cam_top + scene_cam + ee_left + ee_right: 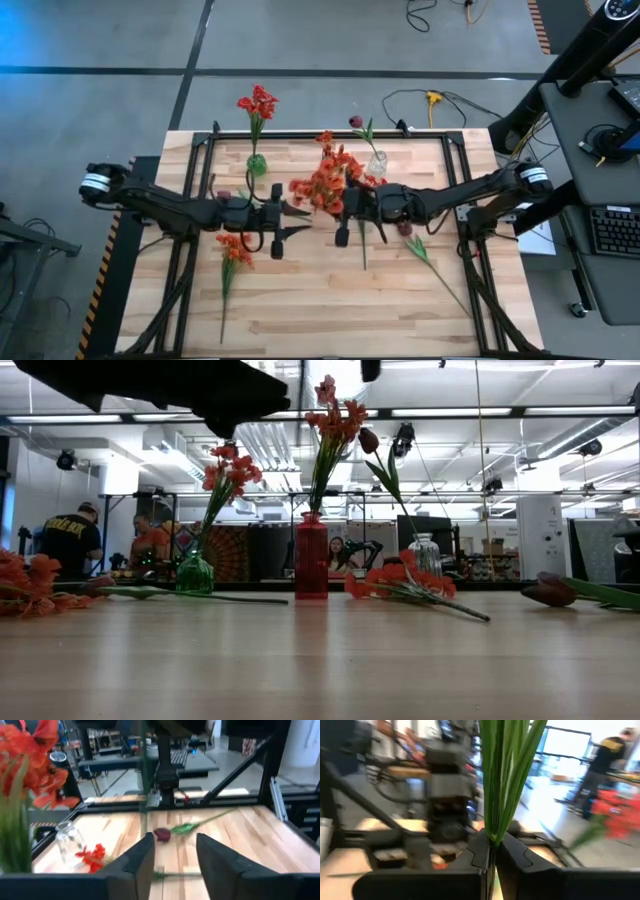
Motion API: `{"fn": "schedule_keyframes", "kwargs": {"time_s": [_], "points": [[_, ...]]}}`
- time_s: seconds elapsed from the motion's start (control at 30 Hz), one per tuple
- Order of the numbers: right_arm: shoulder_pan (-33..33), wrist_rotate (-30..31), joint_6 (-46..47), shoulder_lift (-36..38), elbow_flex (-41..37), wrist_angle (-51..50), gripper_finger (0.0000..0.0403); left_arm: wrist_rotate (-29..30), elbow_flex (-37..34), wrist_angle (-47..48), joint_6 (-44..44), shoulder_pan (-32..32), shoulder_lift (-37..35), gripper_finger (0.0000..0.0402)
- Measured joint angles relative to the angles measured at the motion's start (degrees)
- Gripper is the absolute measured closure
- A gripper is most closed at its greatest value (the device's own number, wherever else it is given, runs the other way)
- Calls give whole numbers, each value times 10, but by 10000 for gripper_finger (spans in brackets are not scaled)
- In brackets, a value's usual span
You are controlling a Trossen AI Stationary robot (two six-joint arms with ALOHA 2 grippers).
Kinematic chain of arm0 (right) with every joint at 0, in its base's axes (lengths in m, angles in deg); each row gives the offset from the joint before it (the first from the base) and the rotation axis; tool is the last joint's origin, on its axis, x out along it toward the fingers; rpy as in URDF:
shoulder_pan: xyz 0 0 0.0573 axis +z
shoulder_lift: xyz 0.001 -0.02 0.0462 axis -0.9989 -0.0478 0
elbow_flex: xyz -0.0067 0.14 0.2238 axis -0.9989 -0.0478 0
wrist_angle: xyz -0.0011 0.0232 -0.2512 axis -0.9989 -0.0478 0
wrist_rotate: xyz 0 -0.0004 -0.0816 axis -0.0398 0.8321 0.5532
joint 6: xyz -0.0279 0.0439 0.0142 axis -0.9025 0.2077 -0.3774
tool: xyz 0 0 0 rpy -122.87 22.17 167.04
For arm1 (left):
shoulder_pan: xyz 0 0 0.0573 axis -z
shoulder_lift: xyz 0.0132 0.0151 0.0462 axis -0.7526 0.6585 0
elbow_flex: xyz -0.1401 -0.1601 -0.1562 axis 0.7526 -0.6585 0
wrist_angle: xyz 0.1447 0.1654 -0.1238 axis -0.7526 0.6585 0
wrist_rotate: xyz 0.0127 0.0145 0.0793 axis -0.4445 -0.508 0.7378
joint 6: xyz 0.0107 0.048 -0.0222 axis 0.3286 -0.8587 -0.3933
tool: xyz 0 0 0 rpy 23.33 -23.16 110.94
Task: Sort flowers into vase by color
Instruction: Put the top orange flowers into the red vase
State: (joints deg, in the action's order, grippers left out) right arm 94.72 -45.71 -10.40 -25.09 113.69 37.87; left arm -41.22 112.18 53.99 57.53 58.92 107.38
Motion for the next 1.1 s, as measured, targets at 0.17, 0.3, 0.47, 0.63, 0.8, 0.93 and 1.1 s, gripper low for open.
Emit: {"fn": "schedule_keyframes", "kwargs": {"time_s": [0.17, 0.3, 0.47, 0.63, 0.8, 0.93, 1.1], "points": [[0, 40, 12, 26, -21, -29, 390, 11, -1, 91, -28, -2, -78, 229], [0, 87, 28, 31, -42, -31, 390, 81, -1, 146, -63, -2, -146, 222], [-1, 127, 33, 18, -42, -23, 390, 149, -2, 172, -122, -4, -213, 221], [0, 115, 3, -1, -38, 47, 390, 147, -3, 179, -144, -22, -258, 230], [-22, 55, 18, -30, -33, 95, 390, 62, -17, 182, -141, -61, -275, 245], [-39, 49, 25, -54, -13, 91, 390, -35, -22, 186, -124, -106, -272, 255], [-44, 52, 14, -76, 33, 62, 390, -82, -23, 186, -103, -152, -270, 268]]}}
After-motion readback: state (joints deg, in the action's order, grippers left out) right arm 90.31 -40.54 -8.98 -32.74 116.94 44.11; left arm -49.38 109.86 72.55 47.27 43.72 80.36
